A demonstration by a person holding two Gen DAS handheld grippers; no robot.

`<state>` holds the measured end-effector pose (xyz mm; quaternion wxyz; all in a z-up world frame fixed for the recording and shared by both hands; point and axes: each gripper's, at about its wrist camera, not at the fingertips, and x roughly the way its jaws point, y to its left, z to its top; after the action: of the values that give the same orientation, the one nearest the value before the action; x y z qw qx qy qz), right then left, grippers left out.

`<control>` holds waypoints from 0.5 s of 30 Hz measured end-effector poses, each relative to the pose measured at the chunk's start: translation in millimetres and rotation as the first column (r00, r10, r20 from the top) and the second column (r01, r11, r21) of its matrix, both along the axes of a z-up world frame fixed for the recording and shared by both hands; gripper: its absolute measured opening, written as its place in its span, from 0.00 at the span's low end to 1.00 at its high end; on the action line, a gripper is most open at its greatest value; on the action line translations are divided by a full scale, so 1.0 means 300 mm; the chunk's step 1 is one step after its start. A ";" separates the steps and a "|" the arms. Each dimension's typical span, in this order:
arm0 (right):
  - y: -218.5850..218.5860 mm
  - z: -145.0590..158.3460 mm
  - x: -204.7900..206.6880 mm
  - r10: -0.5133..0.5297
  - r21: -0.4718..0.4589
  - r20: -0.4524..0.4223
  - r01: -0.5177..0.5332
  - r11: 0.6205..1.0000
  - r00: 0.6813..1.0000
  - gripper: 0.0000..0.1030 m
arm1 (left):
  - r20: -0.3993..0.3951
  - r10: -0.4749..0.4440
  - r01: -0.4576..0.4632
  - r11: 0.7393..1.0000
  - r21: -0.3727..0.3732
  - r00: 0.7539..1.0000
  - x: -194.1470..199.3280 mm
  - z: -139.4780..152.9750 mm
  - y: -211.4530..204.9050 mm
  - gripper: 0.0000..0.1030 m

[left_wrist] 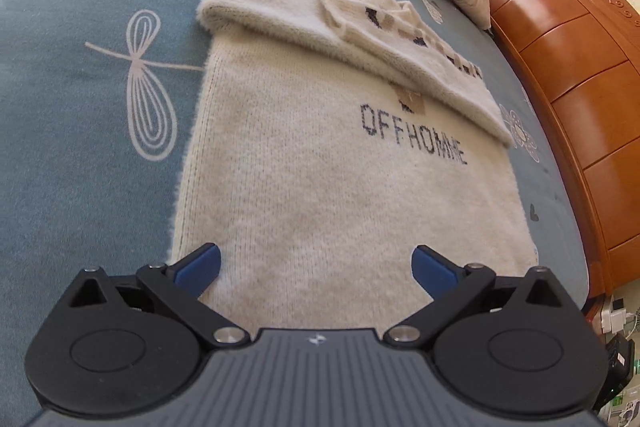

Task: Fold clothes
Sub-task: 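Move both grippers toward the hem of the cream sweater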

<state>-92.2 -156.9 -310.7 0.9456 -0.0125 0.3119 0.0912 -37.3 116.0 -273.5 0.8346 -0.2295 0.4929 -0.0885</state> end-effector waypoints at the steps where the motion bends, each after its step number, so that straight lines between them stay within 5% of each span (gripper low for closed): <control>1: 0.001 0.000 -0.001 0.000 -0.003 0.000 0.000 1.000 1.000 1.00 | -0.004 -0.006 0.006 1.000 0.003 1.000 -0.030 0.000 -0.007 0.98; 6: -0.002 -0.003 -0.009 -0.007 -0.015 0.004 0.007 1.000 1.000 1.00 | -0.026 -0.035 0.035 0.999 0.019 0.999 -0.179 -0.001 -0.042 0.98; 11: -0.007 -0.003 -0.014 -0.014 -0.018 0.006 0.014 1.000 1.000 1.00 | 0.015 -0.140 0.135 0.974 0.184 0.990 -0.227 0.032 -0.161 0.98; 15: -0.006 -0.006 -0.018 -0.017 -0.024 0.010 0.017 1.000 1.000 1.00 | 0.066 -0.226 0.207 0.952 0.224 0.972 -0.220 0.035 -0.272 0.99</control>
<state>-97.7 -158.7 -312.6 0.9476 -0.0218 0.3087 0.0794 -103.3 34.3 -262.9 0.8613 -0.0779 0.4834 -0.1358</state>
